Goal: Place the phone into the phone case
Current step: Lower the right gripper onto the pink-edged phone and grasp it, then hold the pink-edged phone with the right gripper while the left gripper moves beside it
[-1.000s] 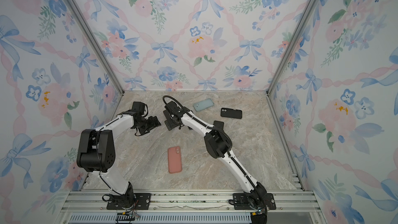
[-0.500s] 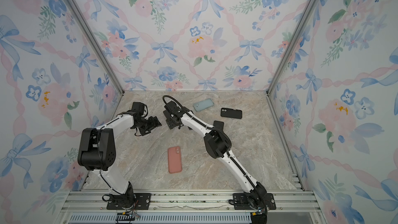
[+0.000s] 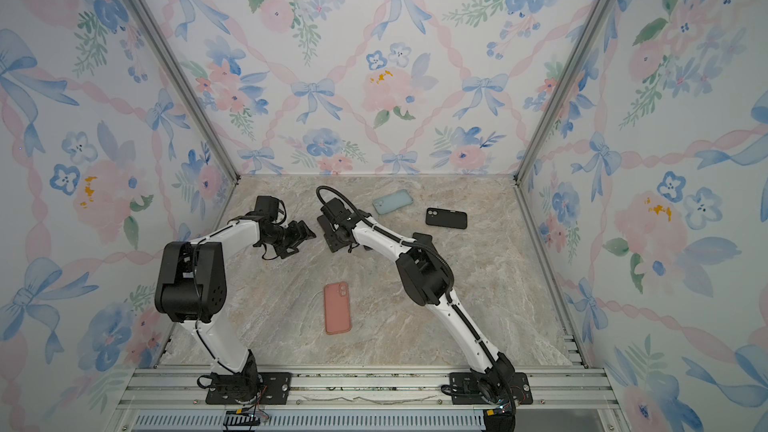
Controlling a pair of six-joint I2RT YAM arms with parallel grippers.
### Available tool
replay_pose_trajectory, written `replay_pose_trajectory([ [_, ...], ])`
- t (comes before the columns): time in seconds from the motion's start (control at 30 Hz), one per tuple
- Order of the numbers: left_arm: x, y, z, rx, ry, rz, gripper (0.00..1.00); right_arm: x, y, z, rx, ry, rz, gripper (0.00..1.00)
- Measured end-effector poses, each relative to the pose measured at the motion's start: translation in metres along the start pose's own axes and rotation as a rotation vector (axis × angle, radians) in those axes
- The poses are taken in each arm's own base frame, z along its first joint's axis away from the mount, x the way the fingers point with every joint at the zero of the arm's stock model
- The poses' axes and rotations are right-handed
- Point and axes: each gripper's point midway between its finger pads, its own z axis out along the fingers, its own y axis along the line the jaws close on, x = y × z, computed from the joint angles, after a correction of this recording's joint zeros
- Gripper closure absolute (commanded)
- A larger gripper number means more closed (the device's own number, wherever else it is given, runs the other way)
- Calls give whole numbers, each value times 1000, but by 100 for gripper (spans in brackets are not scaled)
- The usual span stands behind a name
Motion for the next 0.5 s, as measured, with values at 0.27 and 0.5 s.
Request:
replay_pose_trajectory([
  [0.27,-16,-19,9,172,-24,-51,22,22,-1,-14,-44,4,25,43],
  [0.5,-22,-28,32,309,-9,-81,31,32,0,-21,-90,-20,47,44],
])
